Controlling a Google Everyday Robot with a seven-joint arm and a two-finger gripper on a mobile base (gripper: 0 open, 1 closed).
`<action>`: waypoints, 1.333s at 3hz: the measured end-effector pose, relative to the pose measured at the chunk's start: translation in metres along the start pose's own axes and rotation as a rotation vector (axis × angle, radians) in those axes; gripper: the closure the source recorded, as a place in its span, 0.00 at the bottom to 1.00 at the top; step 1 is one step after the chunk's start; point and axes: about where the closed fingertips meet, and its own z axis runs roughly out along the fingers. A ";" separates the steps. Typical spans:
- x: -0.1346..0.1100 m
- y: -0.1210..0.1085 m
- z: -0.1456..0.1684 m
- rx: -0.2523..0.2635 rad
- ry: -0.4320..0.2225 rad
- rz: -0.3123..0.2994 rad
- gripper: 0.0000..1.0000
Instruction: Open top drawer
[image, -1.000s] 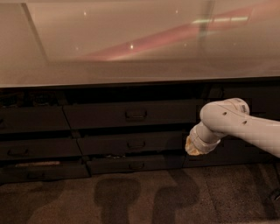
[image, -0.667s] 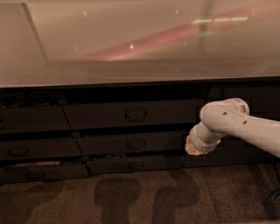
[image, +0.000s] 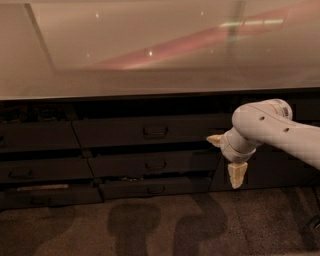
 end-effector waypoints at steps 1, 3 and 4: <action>0.000 0.000 0.000 0.000 0.000 0.000 0.00; 0.037 -0.021 -0.005 -0.013 0.014 0.091 0.00; 0.068 -0.064 -0.031 0.060 0.031 0.140 0.00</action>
Offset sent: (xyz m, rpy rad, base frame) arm 0.0191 -0.0165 0.0042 -0.0381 0.0010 -0.0970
